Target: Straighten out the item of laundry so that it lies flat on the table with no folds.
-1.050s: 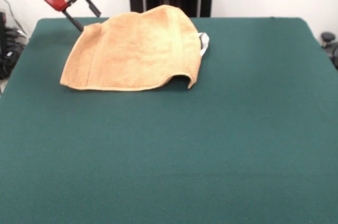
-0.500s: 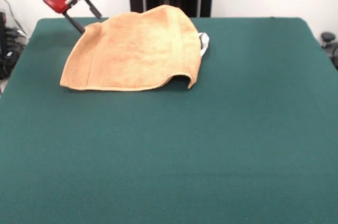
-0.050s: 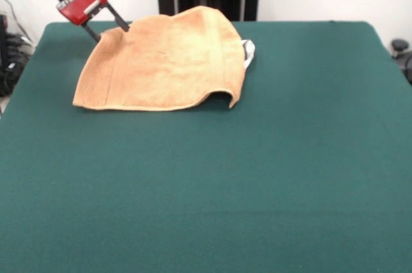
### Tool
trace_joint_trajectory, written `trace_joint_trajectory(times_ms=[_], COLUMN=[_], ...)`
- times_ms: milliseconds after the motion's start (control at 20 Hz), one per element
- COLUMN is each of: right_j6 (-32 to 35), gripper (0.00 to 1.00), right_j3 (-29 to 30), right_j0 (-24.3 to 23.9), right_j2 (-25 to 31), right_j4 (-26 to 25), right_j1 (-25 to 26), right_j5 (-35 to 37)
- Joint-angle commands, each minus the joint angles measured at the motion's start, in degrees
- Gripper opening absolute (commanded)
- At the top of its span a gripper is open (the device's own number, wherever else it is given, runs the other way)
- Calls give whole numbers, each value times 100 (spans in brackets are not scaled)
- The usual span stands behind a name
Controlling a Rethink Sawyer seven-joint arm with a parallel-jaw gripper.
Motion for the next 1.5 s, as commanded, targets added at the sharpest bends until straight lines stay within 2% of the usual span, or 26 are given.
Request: trace_joint_trajectory(times_ms=[50,400,500,750,850,1250,1500], right_j6=[204,530,799,2223,2545,3298,3515], gripper=[100,100,100,100,100,100,100], right_j3=[133,104,100,104,118,127,221], right_j0=[178,224,236,650,783,1102,1195], right_j2=[1039,989,985,779,733,701,614], right_j4=[429,378,299,-453,-679,-1387,-1420], right_j1=[334,390,407,523,535,665,721], right_j5=[433,449,305,-588,-885,-1940,-2060])
